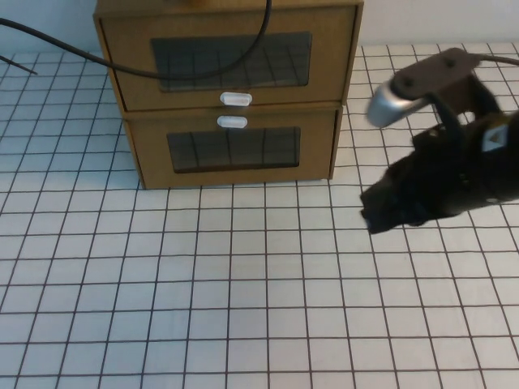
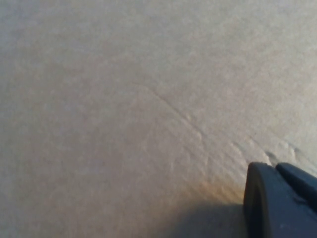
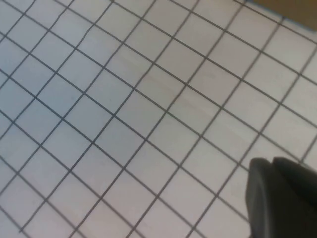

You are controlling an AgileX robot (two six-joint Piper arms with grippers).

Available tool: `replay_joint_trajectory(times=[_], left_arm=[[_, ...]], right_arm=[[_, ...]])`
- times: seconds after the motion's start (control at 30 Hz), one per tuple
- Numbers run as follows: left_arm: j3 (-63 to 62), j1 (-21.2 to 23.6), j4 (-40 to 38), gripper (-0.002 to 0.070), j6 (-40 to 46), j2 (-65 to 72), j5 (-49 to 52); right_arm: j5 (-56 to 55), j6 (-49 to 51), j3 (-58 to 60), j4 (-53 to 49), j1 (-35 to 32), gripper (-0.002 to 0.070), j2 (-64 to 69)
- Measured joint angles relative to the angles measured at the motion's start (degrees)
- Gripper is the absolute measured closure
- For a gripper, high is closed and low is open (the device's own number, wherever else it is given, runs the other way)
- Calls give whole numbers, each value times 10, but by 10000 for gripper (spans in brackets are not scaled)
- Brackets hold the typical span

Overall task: Open the shoe box
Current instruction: 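Pull the top drawer of the cardboard box fully open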

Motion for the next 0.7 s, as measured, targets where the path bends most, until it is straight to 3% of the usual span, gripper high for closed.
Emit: replay_joint_trajectory(times=[0.17,0.33,0.43,0.57,0.7], left_arm=[[0,0,-1,677,-4,0,3],[0,0,-2,677,-4,0,4],[0,0,-3,677,-4,0,4],[0,0,-5,677,-4,0,4],[0,0,-5,677,-4,0,5]], right_arm=[[-43,62,-78,-163,107,689,81],[-125,171,-93,-436,181,689,137],[-161,257,-93,-621,205,689,163],[-204,361,-93,-796,215,678,196],[-227,441,-93,-935,215,600,226]])
